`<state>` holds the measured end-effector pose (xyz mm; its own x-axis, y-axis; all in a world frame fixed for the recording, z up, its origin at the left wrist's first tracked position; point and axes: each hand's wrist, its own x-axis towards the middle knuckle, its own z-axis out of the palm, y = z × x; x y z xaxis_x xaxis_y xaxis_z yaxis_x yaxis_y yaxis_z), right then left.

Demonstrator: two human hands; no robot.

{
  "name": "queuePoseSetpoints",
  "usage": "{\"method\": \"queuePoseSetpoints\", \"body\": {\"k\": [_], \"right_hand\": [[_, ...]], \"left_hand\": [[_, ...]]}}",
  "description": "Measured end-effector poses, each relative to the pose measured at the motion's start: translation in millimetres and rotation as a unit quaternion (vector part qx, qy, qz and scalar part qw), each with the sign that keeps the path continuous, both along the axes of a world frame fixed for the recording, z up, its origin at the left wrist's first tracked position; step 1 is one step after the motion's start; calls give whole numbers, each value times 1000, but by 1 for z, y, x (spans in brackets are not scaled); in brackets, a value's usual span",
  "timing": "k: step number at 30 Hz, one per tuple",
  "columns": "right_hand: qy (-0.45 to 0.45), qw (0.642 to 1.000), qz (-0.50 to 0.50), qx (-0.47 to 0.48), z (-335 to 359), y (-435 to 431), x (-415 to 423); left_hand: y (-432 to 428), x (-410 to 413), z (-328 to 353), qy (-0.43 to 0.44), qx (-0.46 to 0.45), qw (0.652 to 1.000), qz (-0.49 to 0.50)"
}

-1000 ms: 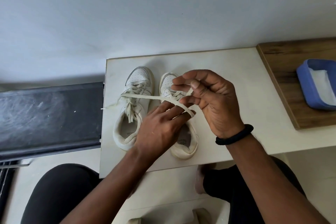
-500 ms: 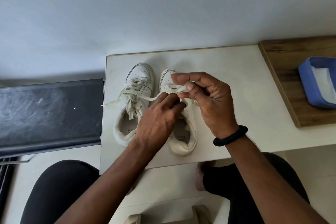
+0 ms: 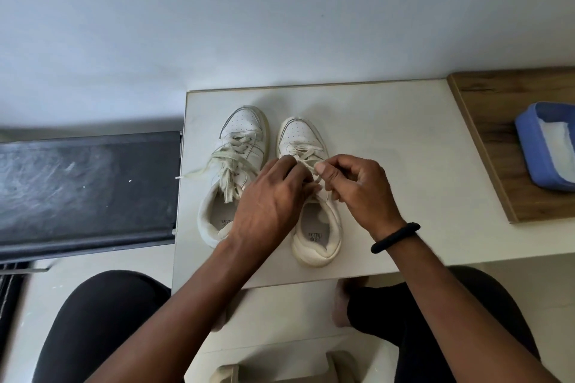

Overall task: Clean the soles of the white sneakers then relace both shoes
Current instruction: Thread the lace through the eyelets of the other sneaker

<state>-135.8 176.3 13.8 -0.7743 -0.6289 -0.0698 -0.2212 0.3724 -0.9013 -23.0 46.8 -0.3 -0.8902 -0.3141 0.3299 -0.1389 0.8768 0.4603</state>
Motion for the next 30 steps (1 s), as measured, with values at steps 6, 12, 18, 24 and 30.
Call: {"method": "queuePoseSetpoints", "body": {"k": [6, 12, 18, 24, 30], "right_hand": [[-181, 983, -7, -42, 3, -6, 4], [-493, 840, -28, -226, 12, -1, -9], [-515, 755, -94, -395, 17, 13, -29], [-477, 708, -236, -464, 10, 35, -55], [-129, 901, -377, -173, -7, 33, -55]], "left_hand": [[2, 0, -2, -9, -4, 1000, 4], [-1, 0, 3, -68, 102, 992, -7], [-18, 6, 4, -102, 201, 972, -65], [-16, 9, 6, -64, 164, 983, -46], [-15, 8, 5, -38, 172, 984, -19]]}}
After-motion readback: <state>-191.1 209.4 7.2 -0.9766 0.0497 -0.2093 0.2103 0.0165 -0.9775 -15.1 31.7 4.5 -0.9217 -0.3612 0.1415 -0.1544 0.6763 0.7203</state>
